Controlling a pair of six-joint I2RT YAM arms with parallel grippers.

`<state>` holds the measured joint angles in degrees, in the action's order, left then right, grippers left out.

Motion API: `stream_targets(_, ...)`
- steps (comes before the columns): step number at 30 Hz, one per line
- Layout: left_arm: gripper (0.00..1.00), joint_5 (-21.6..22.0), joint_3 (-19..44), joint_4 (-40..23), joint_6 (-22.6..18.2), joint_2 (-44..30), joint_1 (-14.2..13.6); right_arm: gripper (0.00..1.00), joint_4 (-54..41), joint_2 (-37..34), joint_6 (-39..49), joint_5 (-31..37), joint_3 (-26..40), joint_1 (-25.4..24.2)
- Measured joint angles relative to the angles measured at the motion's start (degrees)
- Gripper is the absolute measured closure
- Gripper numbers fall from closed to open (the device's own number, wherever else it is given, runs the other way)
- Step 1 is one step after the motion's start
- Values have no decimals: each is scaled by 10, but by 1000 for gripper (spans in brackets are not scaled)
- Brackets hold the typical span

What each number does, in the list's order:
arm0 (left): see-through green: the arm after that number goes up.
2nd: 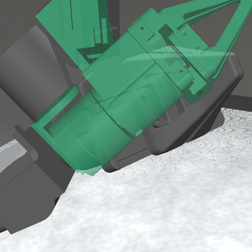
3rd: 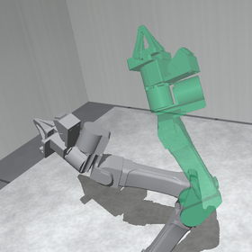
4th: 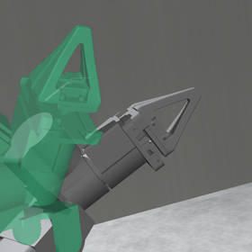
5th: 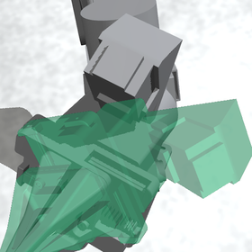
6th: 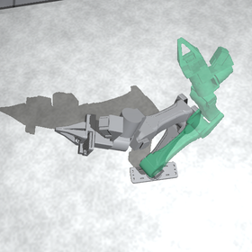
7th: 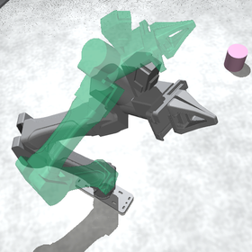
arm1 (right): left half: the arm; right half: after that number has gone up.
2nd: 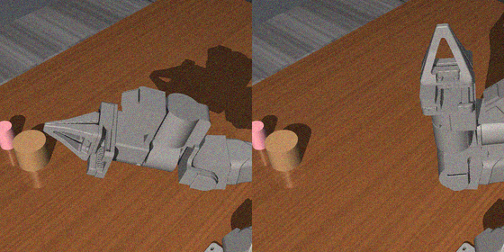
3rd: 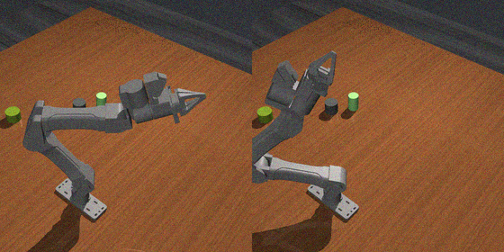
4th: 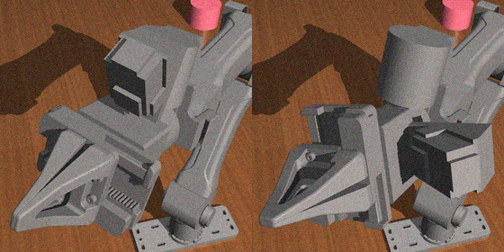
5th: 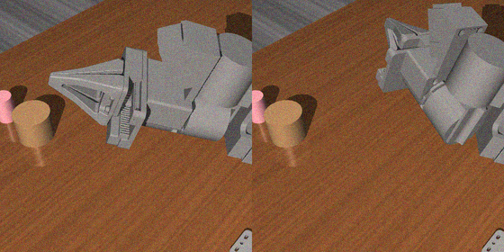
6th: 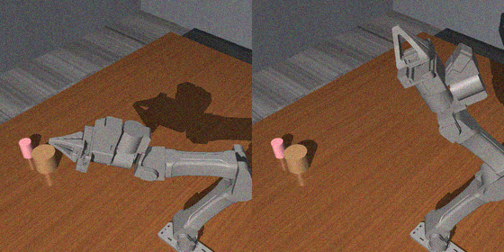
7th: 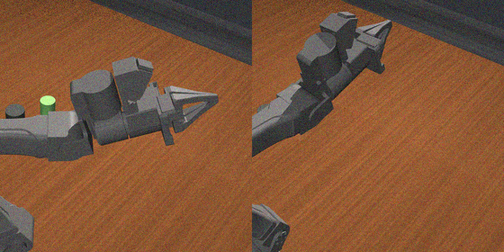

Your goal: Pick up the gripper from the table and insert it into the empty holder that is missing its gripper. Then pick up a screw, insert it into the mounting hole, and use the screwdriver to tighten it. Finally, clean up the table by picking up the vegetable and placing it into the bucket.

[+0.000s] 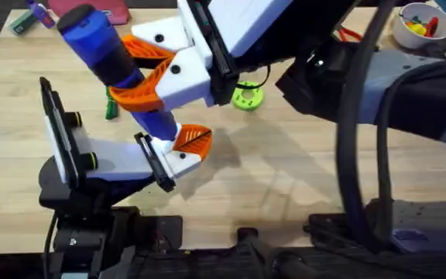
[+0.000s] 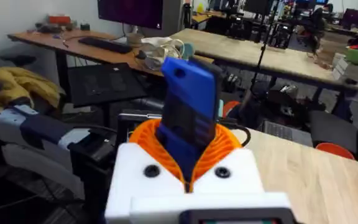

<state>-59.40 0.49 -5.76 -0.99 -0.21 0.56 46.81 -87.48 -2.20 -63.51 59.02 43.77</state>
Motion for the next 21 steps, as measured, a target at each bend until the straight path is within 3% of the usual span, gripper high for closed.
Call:
stream_targets(15, 990, 0, 0, 0, 0, 0, 0, 978, 16, 0, -3, -7, 0, 0)
stream_targets(21, 990, 0, 0, 0, 0, 0, 0, 978, 113, 0, -22, -7, 0, 0)
